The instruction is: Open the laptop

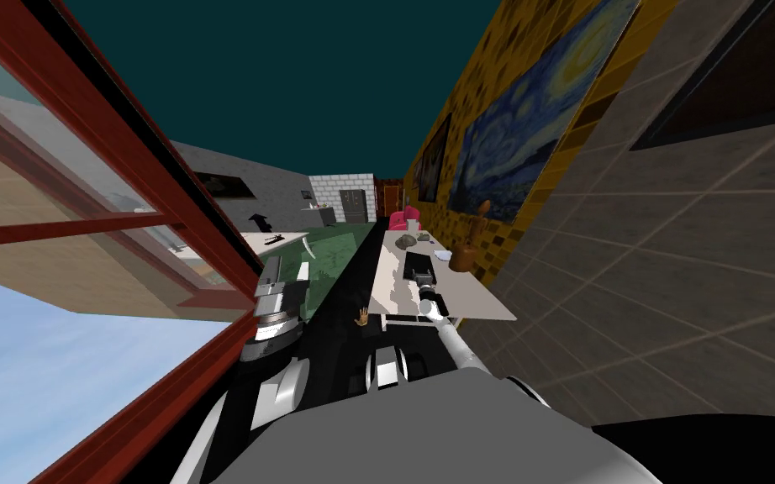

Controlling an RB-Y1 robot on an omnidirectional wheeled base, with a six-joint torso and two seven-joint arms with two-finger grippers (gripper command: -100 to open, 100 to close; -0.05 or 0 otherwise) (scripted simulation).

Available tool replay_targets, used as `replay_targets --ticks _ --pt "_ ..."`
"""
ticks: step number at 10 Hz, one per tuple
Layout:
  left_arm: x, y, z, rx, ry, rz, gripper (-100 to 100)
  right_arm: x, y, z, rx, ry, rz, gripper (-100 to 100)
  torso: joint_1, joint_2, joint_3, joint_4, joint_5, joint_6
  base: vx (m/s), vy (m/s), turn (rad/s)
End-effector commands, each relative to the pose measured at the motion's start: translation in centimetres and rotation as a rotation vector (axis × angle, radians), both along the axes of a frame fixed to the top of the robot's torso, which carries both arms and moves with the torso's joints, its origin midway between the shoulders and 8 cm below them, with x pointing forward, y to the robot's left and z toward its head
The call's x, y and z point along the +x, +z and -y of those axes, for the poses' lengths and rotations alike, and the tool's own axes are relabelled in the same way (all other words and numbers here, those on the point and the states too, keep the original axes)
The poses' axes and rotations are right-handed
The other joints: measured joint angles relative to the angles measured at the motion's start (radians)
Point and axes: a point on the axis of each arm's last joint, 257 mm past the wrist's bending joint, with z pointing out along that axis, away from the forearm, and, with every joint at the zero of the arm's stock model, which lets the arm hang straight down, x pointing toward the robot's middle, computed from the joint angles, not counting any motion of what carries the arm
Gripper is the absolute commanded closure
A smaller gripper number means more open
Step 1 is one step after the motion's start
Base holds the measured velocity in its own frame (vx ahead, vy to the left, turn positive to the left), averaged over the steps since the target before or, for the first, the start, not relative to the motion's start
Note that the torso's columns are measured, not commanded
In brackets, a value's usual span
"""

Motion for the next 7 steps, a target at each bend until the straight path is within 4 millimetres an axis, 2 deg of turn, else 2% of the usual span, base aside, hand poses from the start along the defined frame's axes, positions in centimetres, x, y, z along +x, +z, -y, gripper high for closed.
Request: replay_targets --ticks 1,2,3,4,5,6,7 --pt "0.0 0.0 0.0 0.000 0.000 0.000 0 0.0 1.0 3.3 0.081 -0.056 0.038 -100 -0.002 -0.001 0.000 0.000 0.000 0.000 -0.016 0.051 0.100" --pt "0.0 0.0 0.0 0.000 0.000 0.000 0 -0.2 1.7 5.2 0.120 -0.087 0.060 -100 -0.001 0.000 0.000 0.000 0.000 0.000 -0.015 0.069 0.211" --pt "0.0 0.0 0.0 0.000 0.000 0.000 0 -0.2 1.7 5.4 0.128 -0.089 0.063 -100 0.001 0.001 0.001 0.000 0.000 0.000 -0.006 0.051 0.108" --pt "0.0 0.0 0.0 0.000 0.000 0.000 0 -0.5 2.4 7.5 0.166 -0.122 0.089 -100 0.000 0.001 0.001 0.000 0.000 0.000 -0.014 0.062 0.146" --pt "0.0 0.0 0.0 0.000 0.000 0.000 0 -0.5 2.4 7.5 0.176 -0.122 0.092 -100 0.001 0.001 0.001 0.000 0.000 0.000 -0.013 0.045 0.077" --pt "0.0 0.0 0.0 0.000 0.000 0.000 0 -0.8 3.2 9.6 0.225 -0.154 0.123 -100 -0.001 0.001 0.001 0.000 0.000 0.000 -0.021 0.050 0.167" --pt "0.0 0.0 0.0 0.000 0.000 0.000 0 -0.8 3.2 9.6 0.225 -0.154 0.123 -100 0.000 0.002 0.001 0.000 0.000 0.000 -0.019 0.044 0.080"
